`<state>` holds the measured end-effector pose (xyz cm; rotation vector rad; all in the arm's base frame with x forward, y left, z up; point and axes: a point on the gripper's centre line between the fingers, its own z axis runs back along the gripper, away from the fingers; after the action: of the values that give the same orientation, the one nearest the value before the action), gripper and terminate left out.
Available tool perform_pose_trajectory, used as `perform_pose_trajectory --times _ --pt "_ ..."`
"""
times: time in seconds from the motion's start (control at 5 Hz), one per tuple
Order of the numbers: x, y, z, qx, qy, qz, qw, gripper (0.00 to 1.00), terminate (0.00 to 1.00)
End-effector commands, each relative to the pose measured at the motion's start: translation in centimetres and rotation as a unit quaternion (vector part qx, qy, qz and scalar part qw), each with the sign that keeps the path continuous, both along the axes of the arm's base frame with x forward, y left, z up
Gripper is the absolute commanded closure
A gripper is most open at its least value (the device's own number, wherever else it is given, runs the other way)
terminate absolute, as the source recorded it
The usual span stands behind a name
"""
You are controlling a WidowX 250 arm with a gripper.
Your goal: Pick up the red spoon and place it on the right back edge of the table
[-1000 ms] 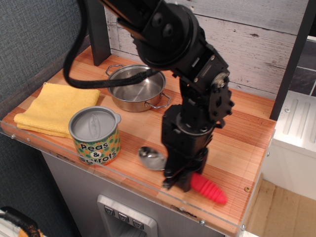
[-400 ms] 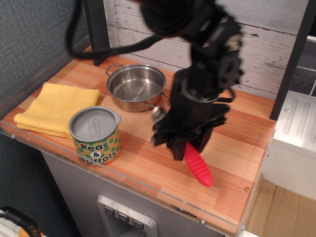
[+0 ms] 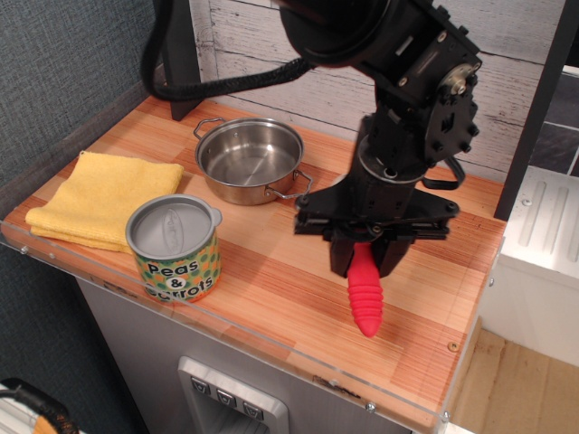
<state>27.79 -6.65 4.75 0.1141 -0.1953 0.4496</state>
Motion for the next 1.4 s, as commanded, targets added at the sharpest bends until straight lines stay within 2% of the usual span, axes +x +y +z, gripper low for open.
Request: perform_pose_trajectory --times 0.0,0.2,0.4,0.6,0.8,1.0,1.2 --pt "4.3 -2.4 0.0 -0.047 -0.042 -0.119 0.9908 1.00 0.00" --pt "6.2 -2.6 -0.5 -0.066 -0.065 -0.120 0.9884 1.00 0.00" --pt "7.8 -3.2 -0.7 -0.066 -0.076 -0.130 0.9864 1.00 0.00" --pt "8.7 -3.3 -1.3 -0.068 -0.067 -0.121 0.9880 1.00 0.00" --pt "8.9 -3.4 -1.5 -0.051 -0.060 -0.121 0.9896 1.00 0.00" --pt "8.9 -3.3 -1.5 -0.052 -0.053 -0.119 0.9901 1.00 0.00" --pt "8.5 -3.1 -0.9 -0.049 -0.053 -0.110 0.9913 0.00 0.00"
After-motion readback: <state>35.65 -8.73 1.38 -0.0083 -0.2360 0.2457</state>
